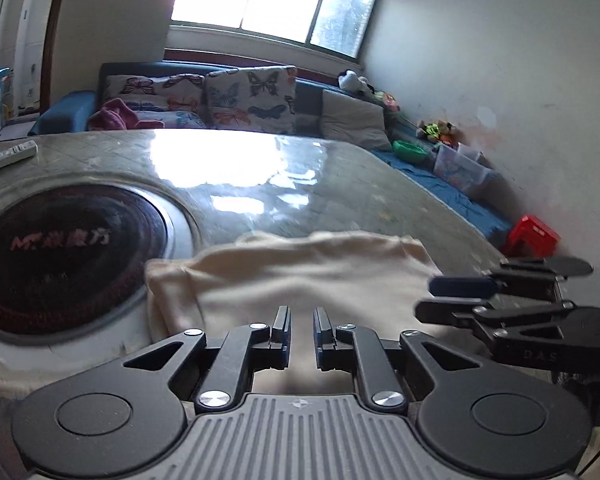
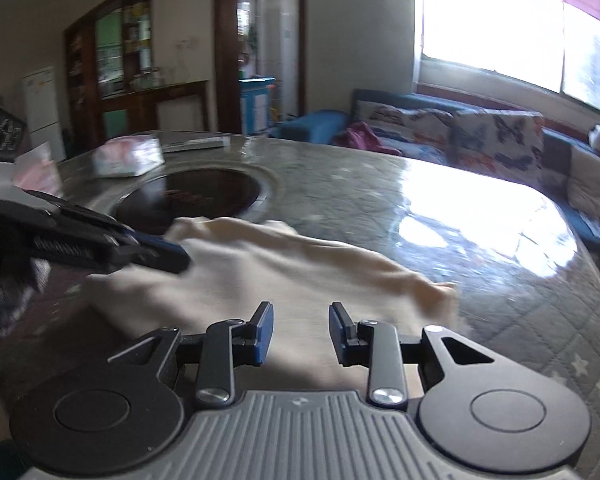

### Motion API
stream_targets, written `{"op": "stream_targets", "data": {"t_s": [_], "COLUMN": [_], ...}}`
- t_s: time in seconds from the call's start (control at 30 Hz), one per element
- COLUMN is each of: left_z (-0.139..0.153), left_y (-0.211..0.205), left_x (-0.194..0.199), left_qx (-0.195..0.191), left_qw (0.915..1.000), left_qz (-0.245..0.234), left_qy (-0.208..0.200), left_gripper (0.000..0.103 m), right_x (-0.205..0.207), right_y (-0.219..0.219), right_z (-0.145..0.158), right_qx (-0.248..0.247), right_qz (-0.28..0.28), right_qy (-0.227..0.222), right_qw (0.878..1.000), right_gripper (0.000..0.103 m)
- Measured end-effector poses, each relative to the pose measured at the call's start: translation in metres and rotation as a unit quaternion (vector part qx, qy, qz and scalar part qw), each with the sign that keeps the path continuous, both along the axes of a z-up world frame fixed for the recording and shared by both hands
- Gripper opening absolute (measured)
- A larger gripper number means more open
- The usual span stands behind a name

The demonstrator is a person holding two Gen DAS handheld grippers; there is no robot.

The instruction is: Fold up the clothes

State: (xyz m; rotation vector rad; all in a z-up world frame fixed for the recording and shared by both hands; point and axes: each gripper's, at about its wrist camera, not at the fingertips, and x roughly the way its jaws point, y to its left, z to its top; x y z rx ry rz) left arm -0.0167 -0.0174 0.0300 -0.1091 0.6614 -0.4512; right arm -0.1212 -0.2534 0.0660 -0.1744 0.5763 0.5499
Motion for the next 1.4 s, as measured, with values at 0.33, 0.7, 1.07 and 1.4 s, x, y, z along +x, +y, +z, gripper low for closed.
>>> {"op": "stream_targets", "data": {"t_s": [0.33,0.7,1.07,1.4], "left_z": [-0.013,-0.017,-0.018,-0.014], "left_y": [-0.001,0.002,0.003,0.004], "left_x": [-0.007,-0.005,-0.004,-0.007], "left_qx": [-0.003,-0.012,-0.013,-0.012], "left_qw": [1.0000,0.9999,0.9998,0.9999], "left_qz": [0.004,0.006,0.003,0.006], "left_qy": [0.006,0.008,0.012,0.010], "left_gripper": [0.013,0.013,0.013,0.021], "right_x": [-0.018,-0.022,-0.024,-0.018], "right_y": [0.019,-0.006,-0.042,-0.051], "right_z": [-0.015,-0.015,-0.015,-0.005], "right_qx": [-0.021,-0.012,-0.002,0.029], "right_qz": [0.016,-0.026,-0.067,-0.078], "right_qy": [-0.006,-0.005,0.019,0.017], "right_qw": [1.000,1.000,0.998,0.996], "right_gripper": [0.030,0.029,0.028,0.029]}}
